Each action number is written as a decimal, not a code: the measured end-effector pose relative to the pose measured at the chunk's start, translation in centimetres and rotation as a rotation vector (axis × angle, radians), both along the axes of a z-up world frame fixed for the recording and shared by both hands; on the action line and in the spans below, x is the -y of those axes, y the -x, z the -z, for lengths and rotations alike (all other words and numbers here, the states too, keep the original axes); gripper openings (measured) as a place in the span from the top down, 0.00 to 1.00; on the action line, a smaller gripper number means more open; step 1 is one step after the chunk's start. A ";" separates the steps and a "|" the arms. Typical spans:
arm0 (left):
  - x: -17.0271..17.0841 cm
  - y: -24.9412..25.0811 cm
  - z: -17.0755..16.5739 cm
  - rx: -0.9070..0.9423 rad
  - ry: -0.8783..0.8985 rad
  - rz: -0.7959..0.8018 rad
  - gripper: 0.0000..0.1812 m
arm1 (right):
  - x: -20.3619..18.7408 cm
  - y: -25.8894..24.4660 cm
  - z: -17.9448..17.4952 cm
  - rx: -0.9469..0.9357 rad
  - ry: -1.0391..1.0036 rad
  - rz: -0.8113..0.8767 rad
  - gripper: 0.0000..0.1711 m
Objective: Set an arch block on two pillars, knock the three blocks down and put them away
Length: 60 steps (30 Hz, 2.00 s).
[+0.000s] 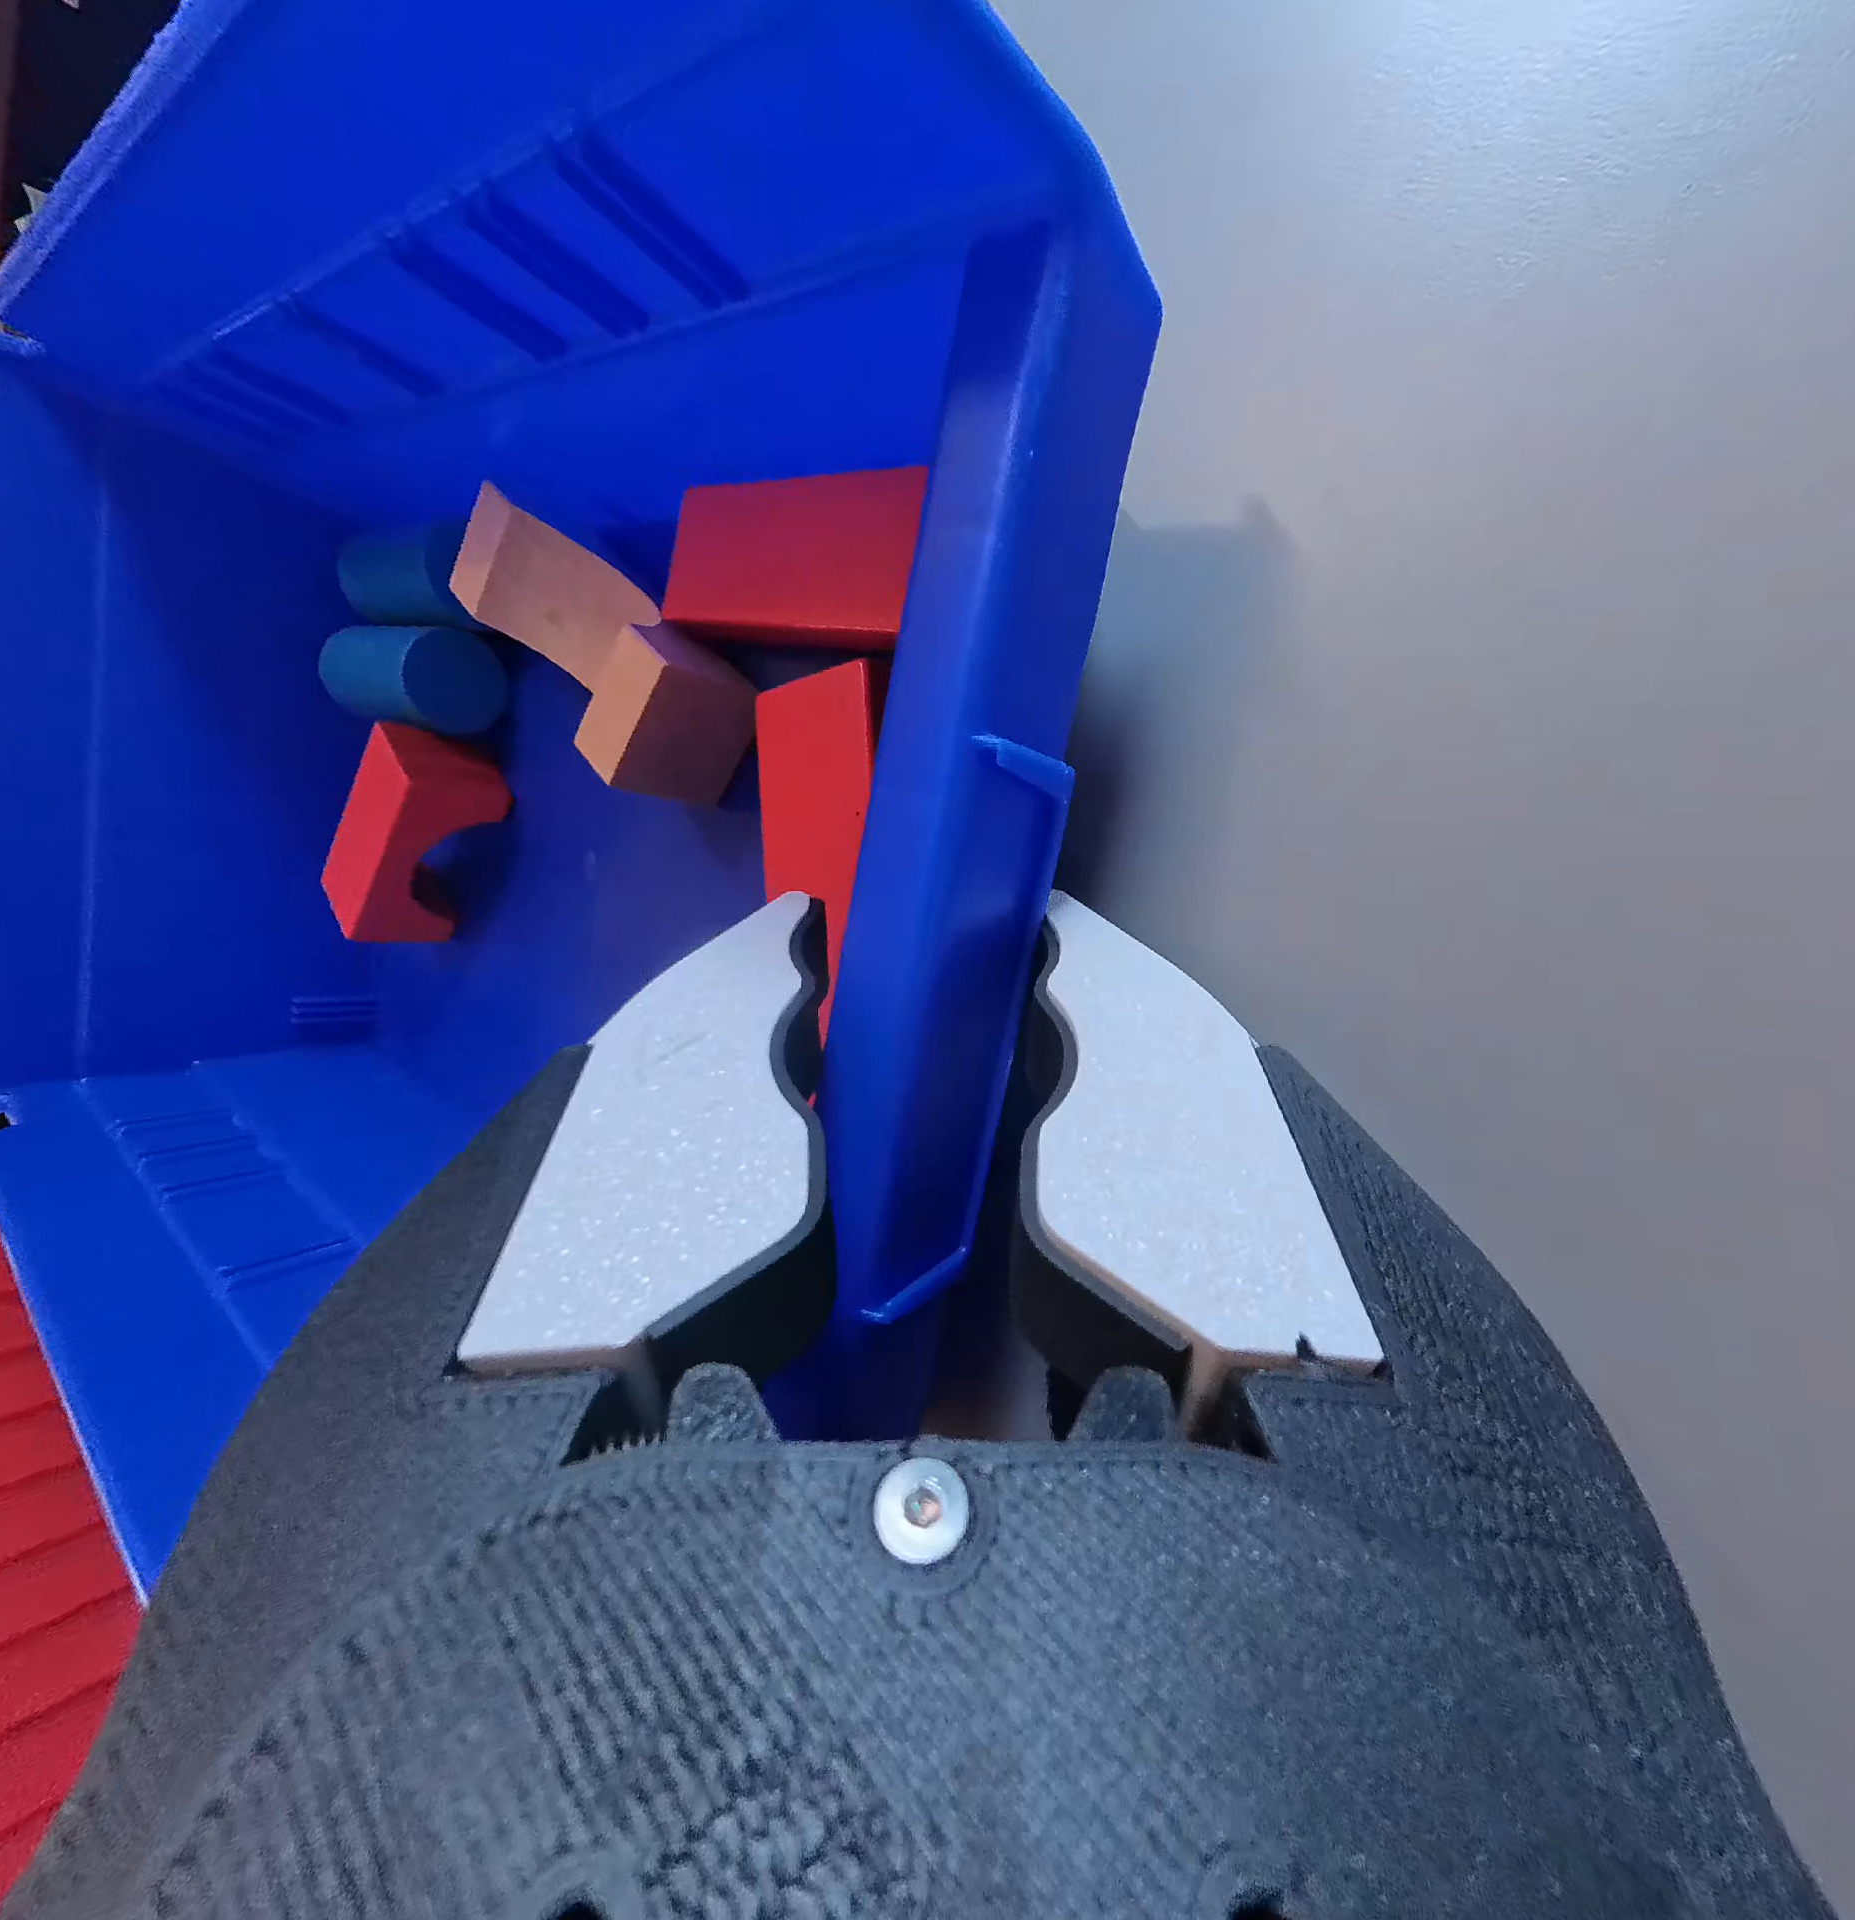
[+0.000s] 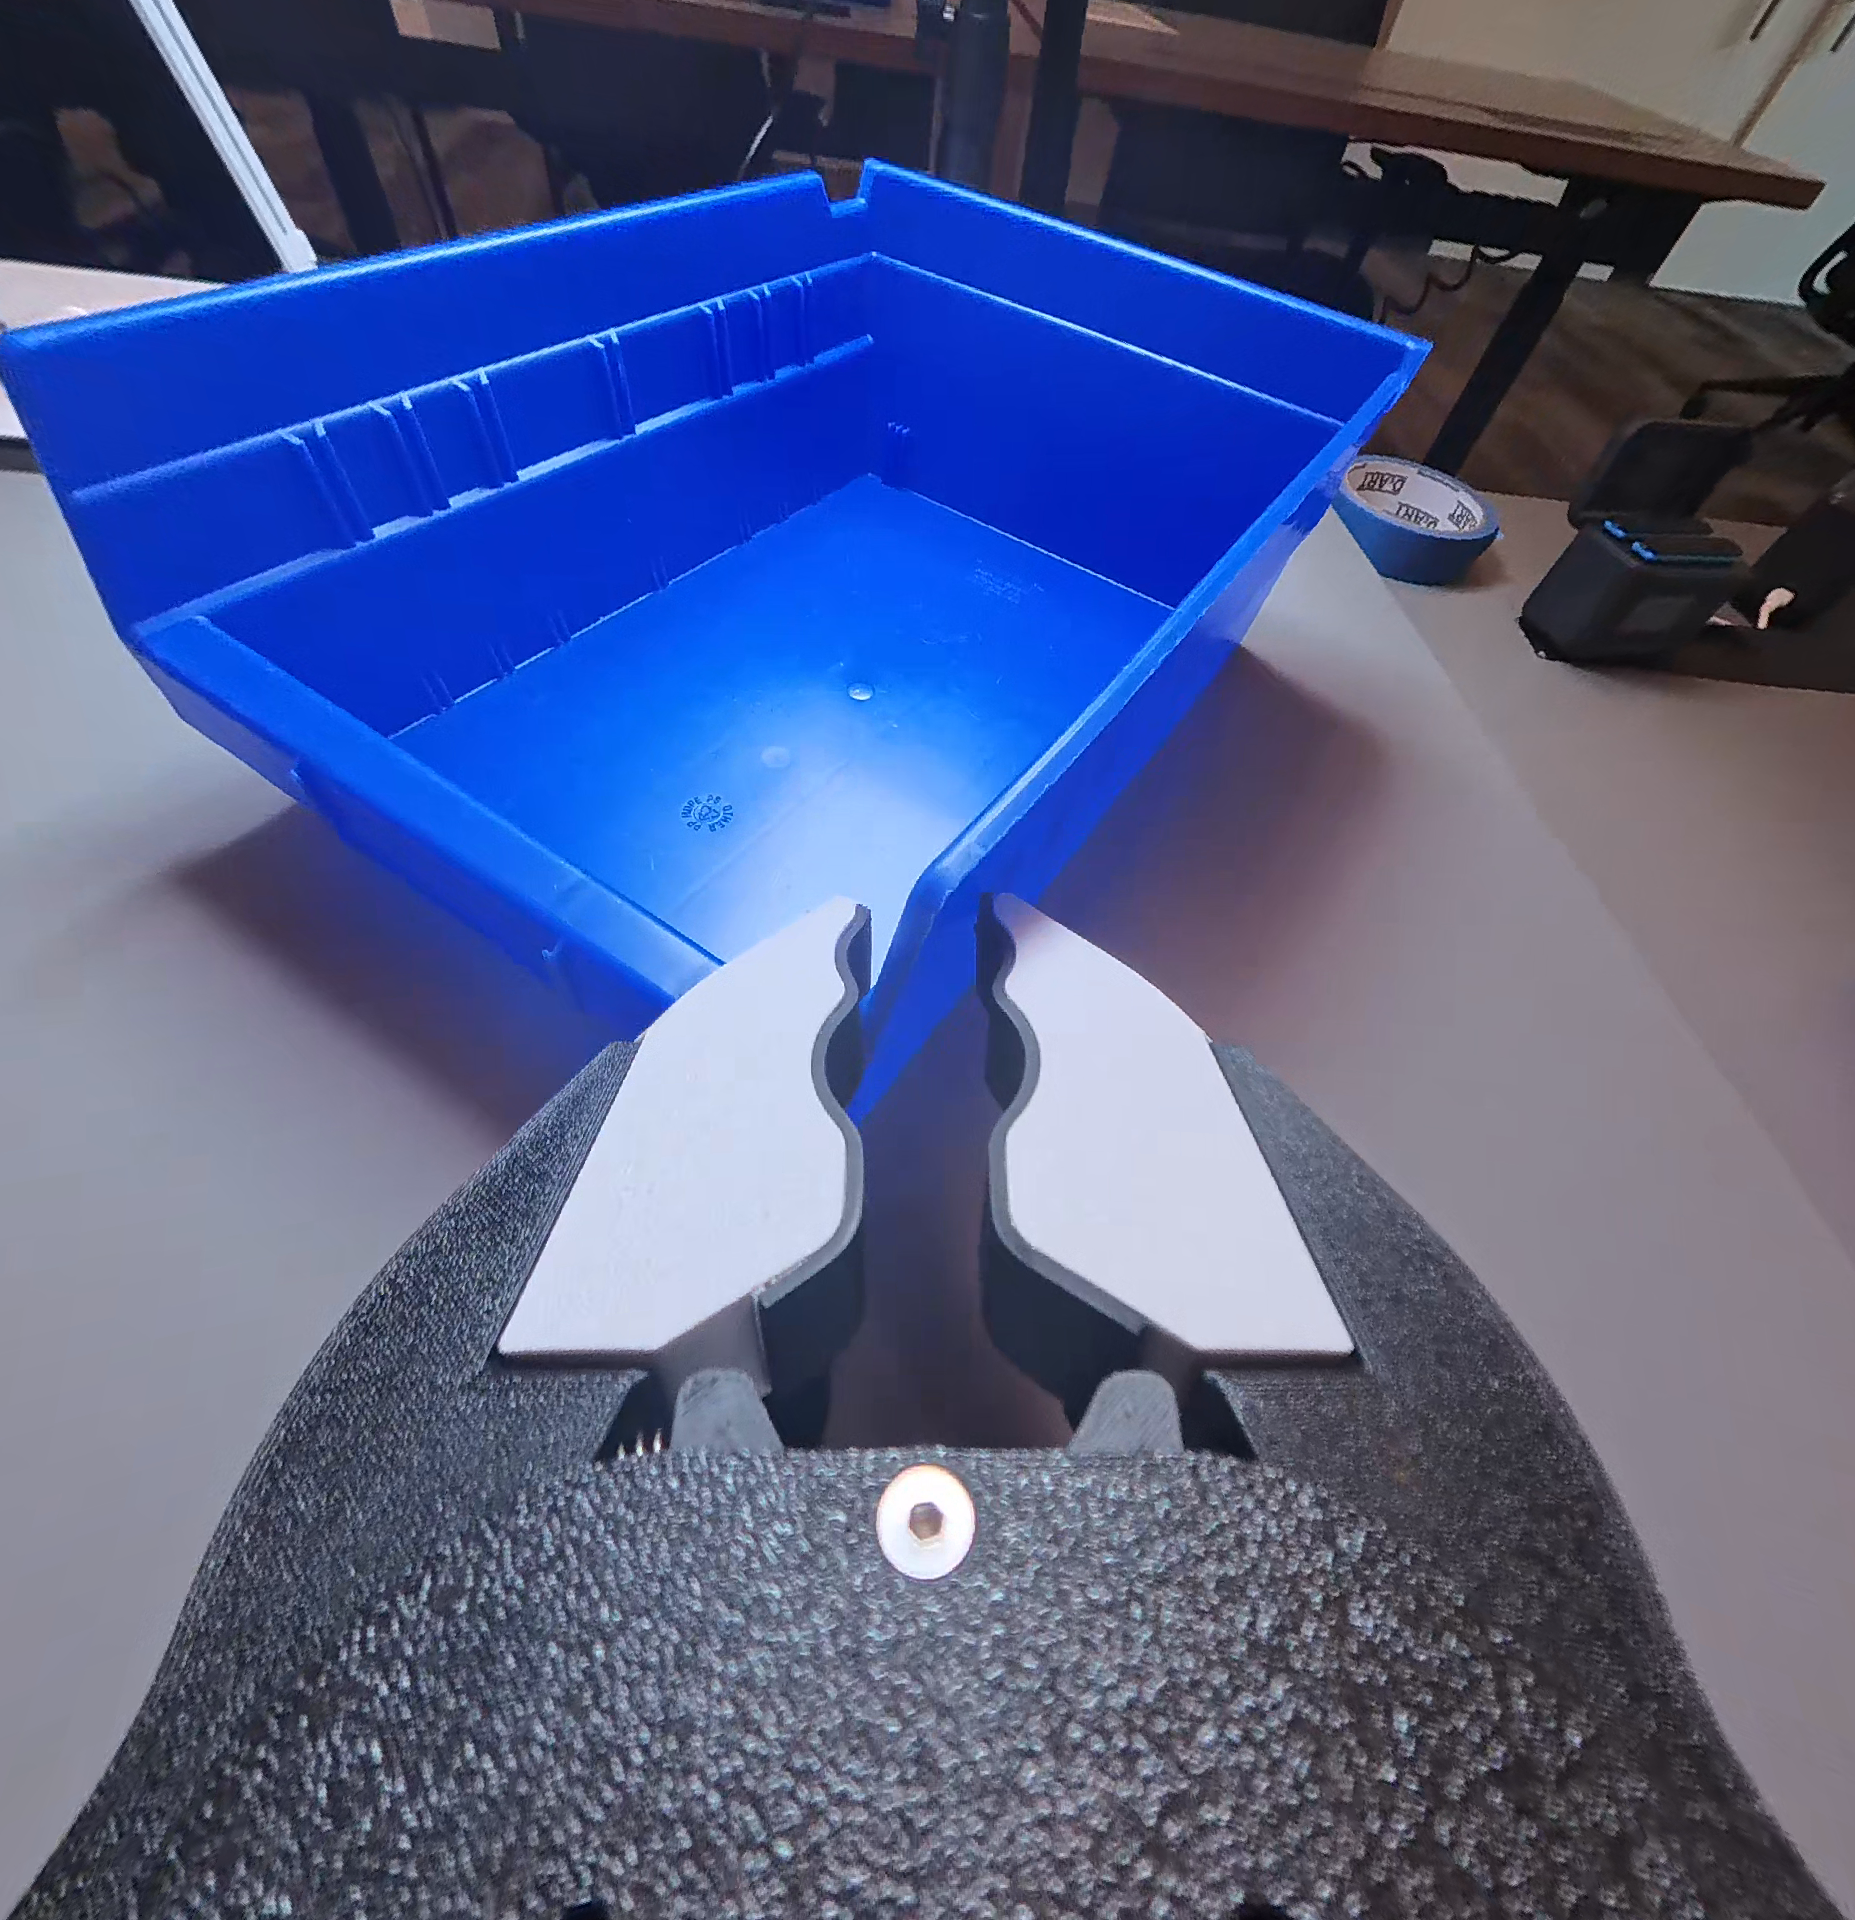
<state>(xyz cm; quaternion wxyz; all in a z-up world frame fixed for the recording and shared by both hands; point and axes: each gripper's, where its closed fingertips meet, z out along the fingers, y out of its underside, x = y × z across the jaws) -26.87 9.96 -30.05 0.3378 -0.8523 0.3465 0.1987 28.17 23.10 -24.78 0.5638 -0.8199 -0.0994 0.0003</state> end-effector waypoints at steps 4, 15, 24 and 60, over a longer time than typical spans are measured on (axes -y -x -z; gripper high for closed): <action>0.8 -0.1 0.1 -0.006 0.032 -0.003 0.80 | 0.5 0.2 0.0 0.016 0.007 -0.012 0.88; 2.5 -0.6 0.0 0.028 0.025 -0.014 0.79 | 1.1 0.8 -0.3 0.013 -0.012 -0.044 0.86; 1.9 0.1 -0.4 0.061 -0.059 -0.040 0.71 | 1.6 0.4 -4.3 -0.016 -0.216 -0.028 0.76; 1.1 -1.1 -7.1 0.383 -0.407 0.014 0.79 | 3.0 4.5 -5.5 0.101 -0.315 -0.205 0.82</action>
